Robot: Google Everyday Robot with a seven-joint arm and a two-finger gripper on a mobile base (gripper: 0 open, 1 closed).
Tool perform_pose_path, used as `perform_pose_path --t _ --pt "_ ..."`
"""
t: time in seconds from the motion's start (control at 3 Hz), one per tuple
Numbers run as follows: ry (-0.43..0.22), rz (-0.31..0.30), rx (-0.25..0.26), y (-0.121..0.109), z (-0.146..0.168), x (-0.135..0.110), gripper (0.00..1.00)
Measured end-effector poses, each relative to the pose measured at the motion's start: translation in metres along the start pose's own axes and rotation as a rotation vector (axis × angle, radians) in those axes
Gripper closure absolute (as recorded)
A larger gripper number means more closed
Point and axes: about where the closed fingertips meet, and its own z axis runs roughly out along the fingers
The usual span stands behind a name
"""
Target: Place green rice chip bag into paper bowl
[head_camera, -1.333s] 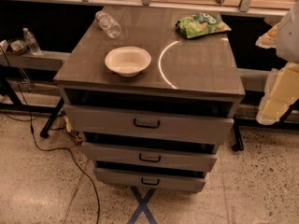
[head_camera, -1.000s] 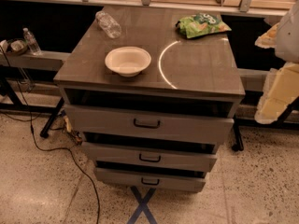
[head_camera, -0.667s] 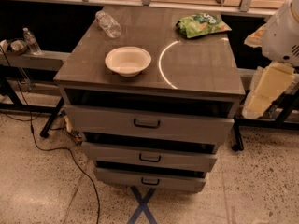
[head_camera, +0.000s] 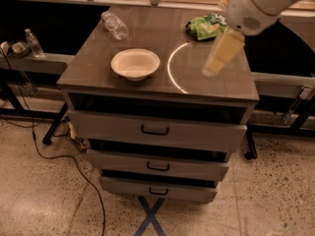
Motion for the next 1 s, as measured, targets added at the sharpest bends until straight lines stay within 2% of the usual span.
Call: perform_pose_path --t 0.33,0.67,1.0 --pt "-0.105 0.013 0.122 -0.061 0.011 -0.046 0.0" --pt "-0.105 0.021 0.128 -0.062 0.015 -0.046 0.0" --pt "-0.106 0.142 0.217 -0.082 0.061 -0.028 0.0"
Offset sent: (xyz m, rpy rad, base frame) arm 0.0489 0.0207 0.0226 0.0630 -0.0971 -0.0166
